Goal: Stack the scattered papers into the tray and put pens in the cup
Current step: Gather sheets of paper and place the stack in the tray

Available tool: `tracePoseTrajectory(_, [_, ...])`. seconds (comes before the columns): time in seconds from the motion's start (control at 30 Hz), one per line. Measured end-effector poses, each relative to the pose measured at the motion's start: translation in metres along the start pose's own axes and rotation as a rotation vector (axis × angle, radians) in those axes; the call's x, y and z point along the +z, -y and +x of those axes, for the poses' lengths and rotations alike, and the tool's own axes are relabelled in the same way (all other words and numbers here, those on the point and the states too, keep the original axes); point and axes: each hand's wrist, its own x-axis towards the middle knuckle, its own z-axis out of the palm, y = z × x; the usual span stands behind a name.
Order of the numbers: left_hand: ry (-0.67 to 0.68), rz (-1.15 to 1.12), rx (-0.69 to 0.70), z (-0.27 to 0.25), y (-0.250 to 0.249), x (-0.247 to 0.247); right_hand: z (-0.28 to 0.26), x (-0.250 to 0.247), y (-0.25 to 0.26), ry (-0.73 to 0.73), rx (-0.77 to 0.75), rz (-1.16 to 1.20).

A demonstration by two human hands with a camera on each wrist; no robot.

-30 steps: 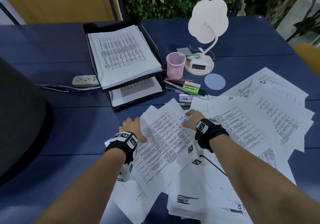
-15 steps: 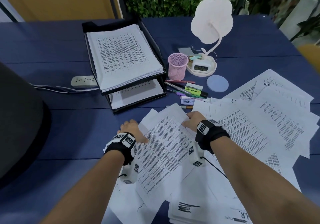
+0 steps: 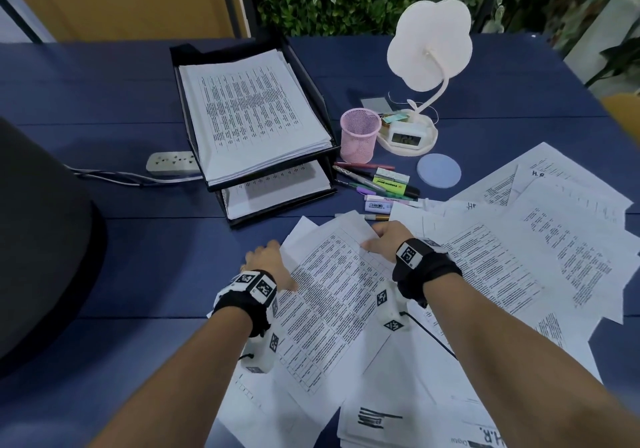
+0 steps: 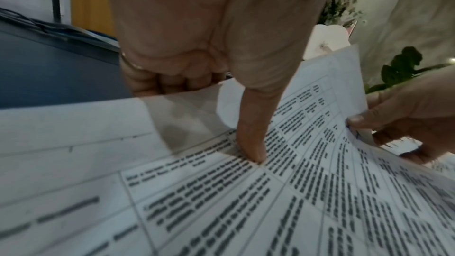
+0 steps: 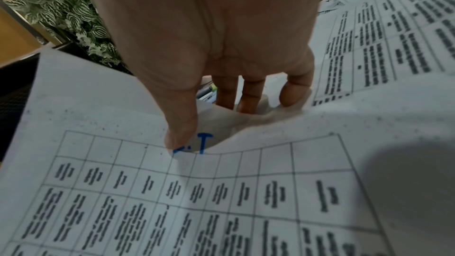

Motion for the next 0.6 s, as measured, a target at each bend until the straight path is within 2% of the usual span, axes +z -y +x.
tracePoseTrajectory(0.13, [0.010, -0.197, 0.006, -0.005, 0.004, -0.003, -0.006, 0.001, 0.001, -0.019, 0.004, 0.028])
tracePoseTrajectory(0.27, [0.007, -0.215, 0.070, -0.011, 0.014, -0.017, -0.020, -0.001, -0.001, -0.086, 0.033, 0.141])
tracePoseTrajectory(0.43, [-0.116, -0.457, 0.066, -0.020, 0.041, -0.047, -0.038, -0.009, -0.003, -0.129, 0.060, 0.287])
tracePoseTrajectory(0.6, [-0.166, -0.746, 0.151, -0.036, 0.061, -0.075, -0.054, -0.006, 0.013, -0.184, -0.052, 0.400])
